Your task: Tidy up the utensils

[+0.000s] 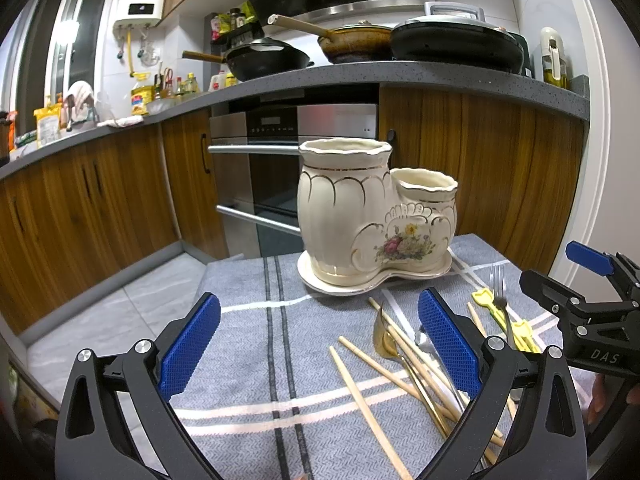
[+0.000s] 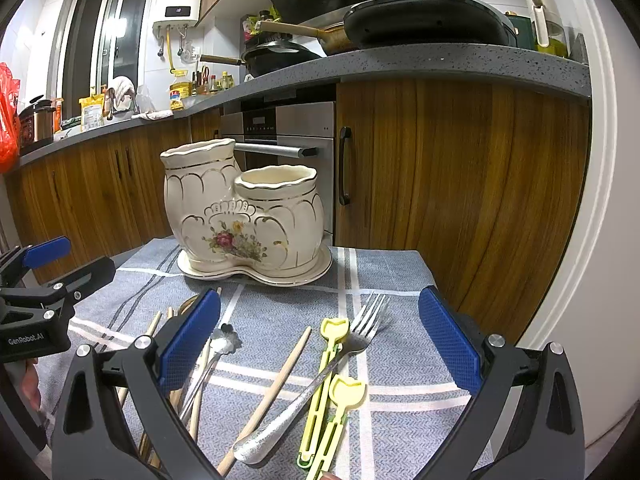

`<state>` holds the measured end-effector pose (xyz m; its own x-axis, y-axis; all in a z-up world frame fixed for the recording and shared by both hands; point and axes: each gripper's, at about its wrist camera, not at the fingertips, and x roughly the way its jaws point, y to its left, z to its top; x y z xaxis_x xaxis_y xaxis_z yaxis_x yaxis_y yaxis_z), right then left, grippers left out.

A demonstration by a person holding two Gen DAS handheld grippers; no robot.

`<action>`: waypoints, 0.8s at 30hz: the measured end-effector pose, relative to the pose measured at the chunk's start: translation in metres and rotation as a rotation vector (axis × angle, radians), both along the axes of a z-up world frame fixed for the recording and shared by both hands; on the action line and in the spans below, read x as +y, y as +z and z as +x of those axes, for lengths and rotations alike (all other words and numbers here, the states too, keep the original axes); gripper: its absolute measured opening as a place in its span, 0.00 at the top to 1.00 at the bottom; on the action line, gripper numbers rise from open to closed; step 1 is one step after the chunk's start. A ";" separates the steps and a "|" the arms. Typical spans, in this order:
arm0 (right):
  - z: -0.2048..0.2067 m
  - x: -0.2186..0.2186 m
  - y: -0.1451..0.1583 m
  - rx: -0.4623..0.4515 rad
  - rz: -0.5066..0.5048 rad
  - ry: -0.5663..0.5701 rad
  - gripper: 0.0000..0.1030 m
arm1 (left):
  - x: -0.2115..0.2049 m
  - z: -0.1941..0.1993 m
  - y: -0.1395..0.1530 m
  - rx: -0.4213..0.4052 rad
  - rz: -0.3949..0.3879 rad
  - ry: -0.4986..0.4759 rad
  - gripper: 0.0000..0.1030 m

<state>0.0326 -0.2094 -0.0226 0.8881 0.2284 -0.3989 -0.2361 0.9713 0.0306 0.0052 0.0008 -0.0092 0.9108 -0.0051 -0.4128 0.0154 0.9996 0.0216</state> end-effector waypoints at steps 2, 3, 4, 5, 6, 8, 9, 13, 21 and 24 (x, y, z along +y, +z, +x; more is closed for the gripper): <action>0.000 0.000 0.000 0.000 0.000 -0.001 0.05 | 0.000 0.000 0.000 -0.001 0.000 0.000 0.05; -0.001 0.001 0.000 -0.001 -0.001 -0.001 0.05 | 0.000 0.000 0.000 0.000 0.000 0.000 0.05; -0.001 0.001 0.000 -0.001 -0.002 -0.001 0.05 | 0.000 0.001 -0.001 0.000 0.000 0.000 0.05; -0.001 0.001 0.000 -0.001 -0.002 -0.001 0.05 | 0.000 0.000 0.000 0.001 0.000 0.000 0.05; -0.001 0.001 0.000 -0.002 -0.002 0.000 0.05 | 0.000 0.001 -0.001 0.001 0.000 0.001 0.05; 0.000 0.001 -0.001 0.000 -0.003 0.002 0.05 | 0.000 0.000 -0.001 0.002 0.000 0.001 0.05; 0.000 0.001 -0.001 0.000 -0.003 0.002 0.05 | 0.000 0.000 -0.001 0.001 0.000 0.000 0.05; 0.000 0.002 -0.001 0.001 -0.002 0.001 0.05 | 0.000 0.000 0.000 0.002 0.001 0.000 0.05; 0.001 0.002 -0.002 0.003 -0.005 0.004 0.05 | 0.000 0.001 0.000 0.002 0.002 0.000 0.05; 0.001 0.002 -0.002 0.003 -0.005 0.005 0.05 | -0.001 0.001 -0.001 0.003 0.002 0.000 0.05</action>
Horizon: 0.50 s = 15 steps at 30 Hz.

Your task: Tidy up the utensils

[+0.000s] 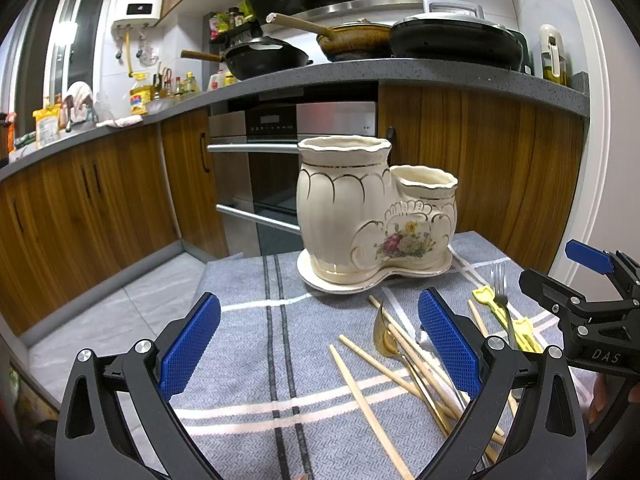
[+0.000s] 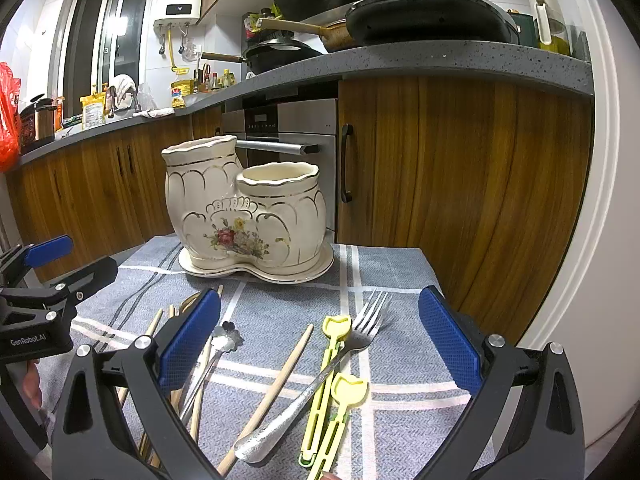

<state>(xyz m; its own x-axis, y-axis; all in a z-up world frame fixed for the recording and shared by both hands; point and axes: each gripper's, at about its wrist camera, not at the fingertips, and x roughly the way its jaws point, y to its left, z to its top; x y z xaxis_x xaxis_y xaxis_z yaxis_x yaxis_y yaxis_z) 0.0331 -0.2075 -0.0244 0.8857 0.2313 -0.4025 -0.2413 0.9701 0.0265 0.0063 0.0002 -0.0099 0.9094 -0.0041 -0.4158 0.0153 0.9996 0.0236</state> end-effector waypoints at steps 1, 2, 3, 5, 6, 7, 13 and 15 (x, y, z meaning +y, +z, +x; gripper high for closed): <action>0.000 0.000 0.000 0.001 0.000 0.001 0.05 | 0.000 0.000 0.000 0.001 0.000 0.000 0.05; 0.000 0.000 0.000 0.002 0.000 0.001 0.05 | 0.000 0.000 0.000 0.001 0.001 0.000 0.05; 0.000 0.000 0.000 0.004 0.001 0.001 0.05 | 0.000 0.000 0.000 0.001 0.001 -0.001 0.05; 0.002 0.000 -0.001 0.011 0.004 0.003 0.05 | 0.001 -0.001 -0.001 0.002 0.002 -0.002 0.05; 0.002 -0.001 -0.001 0.014 0.007 0.003 0.05 | 0.001 -0.001 -0.002 0.003 0.003 -0.003 0.05; 0.003 -0.001 -0.001 0.016 0.007 0.003 0.05 | 0.001 -0.001 -0.004 0.006 0.003 -0.006 0.05; 0.010 -0.022 0.009 0.026 0.039 0.013 0.05 | 0.004 0.001 -0.007 0.035 -0.011 -0.031 0.05; 0.014 -0.031 0.011 0.046 0.049 0.010 0.05 | 0.011 0.002 -0.007 0.050 -0.039 -0.038 0.05</action>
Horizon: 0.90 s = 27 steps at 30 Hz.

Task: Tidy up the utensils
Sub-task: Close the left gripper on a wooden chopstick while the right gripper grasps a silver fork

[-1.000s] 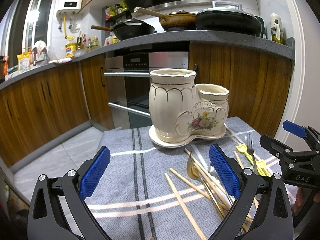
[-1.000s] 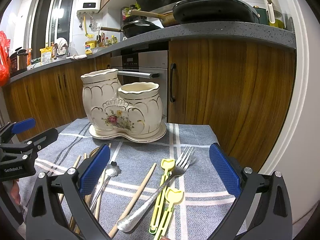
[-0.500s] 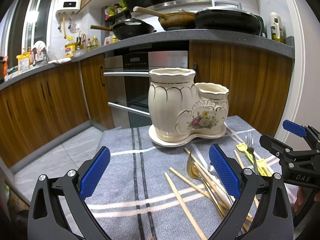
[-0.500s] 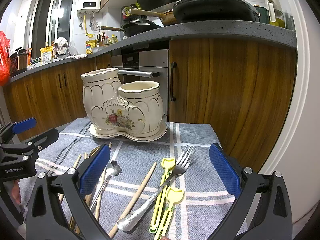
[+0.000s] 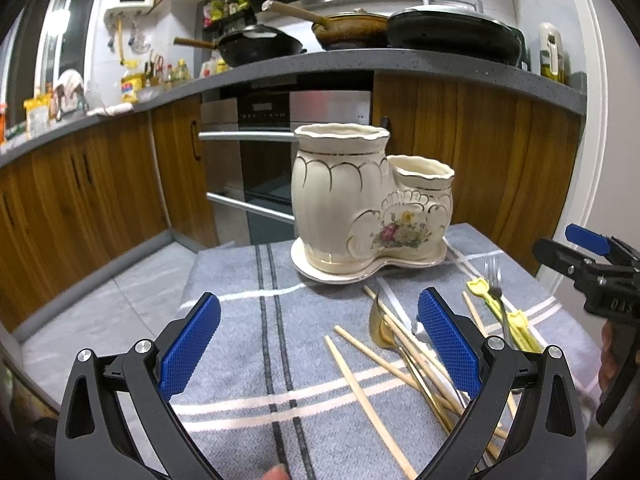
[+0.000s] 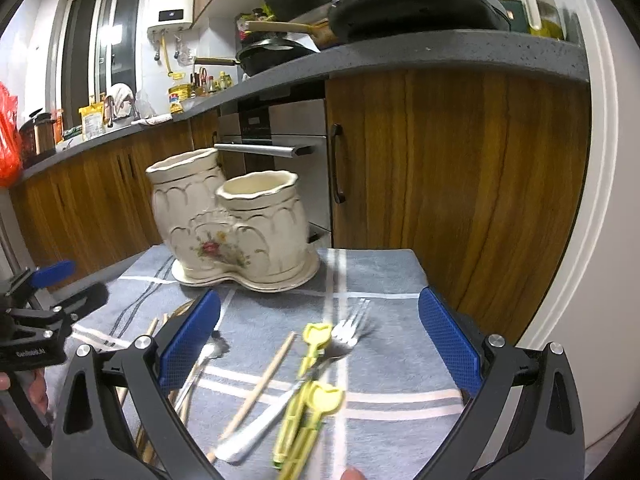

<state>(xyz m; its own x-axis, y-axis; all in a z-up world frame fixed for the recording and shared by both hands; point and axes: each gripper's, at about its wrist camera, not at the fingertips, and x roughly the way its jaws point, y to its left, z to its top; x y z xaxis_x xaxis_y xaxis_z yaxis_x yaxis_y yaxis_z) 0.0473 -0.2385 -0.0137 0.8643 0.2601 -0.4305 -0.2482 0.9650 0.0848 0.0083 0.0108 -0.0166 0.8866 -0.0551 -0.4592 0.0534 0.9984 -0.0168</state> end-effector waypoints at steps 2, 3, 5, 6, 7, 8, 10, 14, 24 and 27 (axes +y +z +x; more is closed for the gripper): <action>0.004 -0.009 0.000 0.021 0.019 -0.005 0.05 | 0.006 0.000 -0.001 0.010 -0.030 -0.007 0.05; 0.006 -0.014 -0.001 0.033 0.030 -0.006 0.05 | 0.010 0.001 -0.002 0.024 -0.047 -0.008 0.05; 0.009 -0.019 -0.002 0.051 0.033 -0.018 0.05 | 0.013 0.004 -0.004 0.049 -0.062 0.005 0.05; 0.010 -0.021 -0.003 0.057 0.031 -0.025 0.05 | 0.015 0.005 -0.005 0.062 -0.062 0.011 0.05; 0.011 -0.023 -0.004 0.062 0.031 -0.026 0.05 | 0.014 0.006 -0.007 0.080 -0.058 0.002 0.05; 0.012 -0.024 -0.005 0.070 0.033 -0.026 0.05 | 0.012 0.008 -0.009 0.093 -0.047 -0.001 0.05; 0.013 -0.027 -0.007 0.086 0.038 -0.030 0.05 | 0.007 0.010 -0.015 0.136 -0.017 -0.001 0.07; 0.019 -0.031 -0.013 0.140 0.028 -0.029 0.12 | -0.001 0.003 -0.021 0.195 -0.019 -0.015 0.13; 0.069 -0.036 -0.034 0.340 0.079 0.046 0.45 | -0.014 0.016 -0.046 0.367 0.003 -0.061 0.45; 0.086 -0.032 -0.042 0.395 0.058 0.072 0.52 | -0.019 0.024 -0.045 0.379 0.047 -0.074 0.53</action>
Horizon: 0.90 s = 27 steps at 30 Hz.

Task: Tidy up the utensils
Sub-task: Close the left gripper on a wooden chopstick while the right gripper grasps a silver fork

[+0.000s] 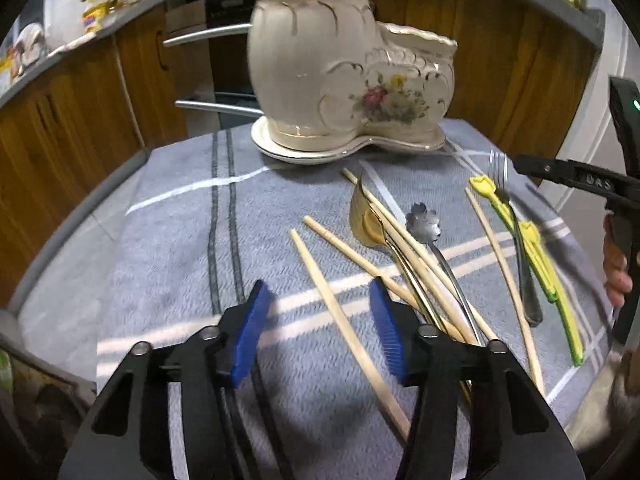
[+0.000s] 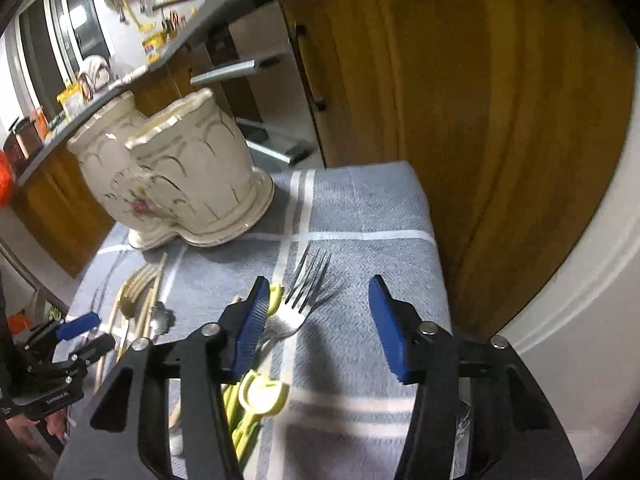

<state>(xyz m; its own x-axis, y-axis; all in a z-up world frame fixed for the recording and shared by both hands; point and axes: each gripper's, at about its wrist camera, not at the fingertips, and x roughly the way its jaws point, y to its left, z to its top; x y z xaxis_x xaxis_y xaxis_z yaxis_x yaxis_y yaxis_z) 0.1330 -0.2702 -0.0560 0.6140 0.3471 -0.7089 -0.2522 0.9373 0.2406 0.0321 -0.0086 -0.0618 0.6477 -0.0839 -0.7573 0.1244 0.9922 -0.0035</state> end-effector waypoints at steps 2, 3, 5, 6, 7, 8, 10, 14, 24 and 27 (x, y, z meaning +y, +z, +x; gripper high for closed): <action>0.011 0.004 -0.004 0.017 -0.024 0.030 0.61 | 0.000 0.005 0.001 0.009 0.013 -0.008 0.64; 0.015 0.006 -0.006 0.017 -0.054 0.036 0.62 | 0.000 0.008 0.001 0.009 0.031 -0.007 0.71; 0.020 0.008 -0.008 0.018 -0.061 0.057 0.66 | 0.003 0.013 0.001 0.012 0.046 -0.002 0.79; 0.022 0.009 -0.011 0.027 -0.061 0.074 0.69 | 0.003 0.016 0.002 0.018 0.045 -0.001 0.81; 0.024 0.010 -0.013 0.040 -0.064 0.084 0.71 | 0.003 0.017 0.002 0.025 0.045 -0.002 0.83; 0.024 0.009 -0.012 0.039 -0.055 0.090 0.81 | 0.004 0.021 0.004 0.035 0.044 -0.002 0.85; 0.025 0.007 -0.010 0.040 -0.032 0.106 0.86 | 0.006 0.025 0.004 0.047 0.035 0.001 0.89; 0.022 -0.003 -0.005 0.042 0.060 0.096 0.94 | 0.006 0.026 0.006 0.076 0.009 0.002 0.89; -0.021 -0.008 0.039 -0.154 0.072 0.063 0.98 | 0.003 0.018 0.007 0.090 0.002 0.018 0.91; -0.038 -0.008 0.052 -0.204 0.076 0.047 0.98 | 0.001 0.010 0.006 0.066 0.020 0.030 0.92</action>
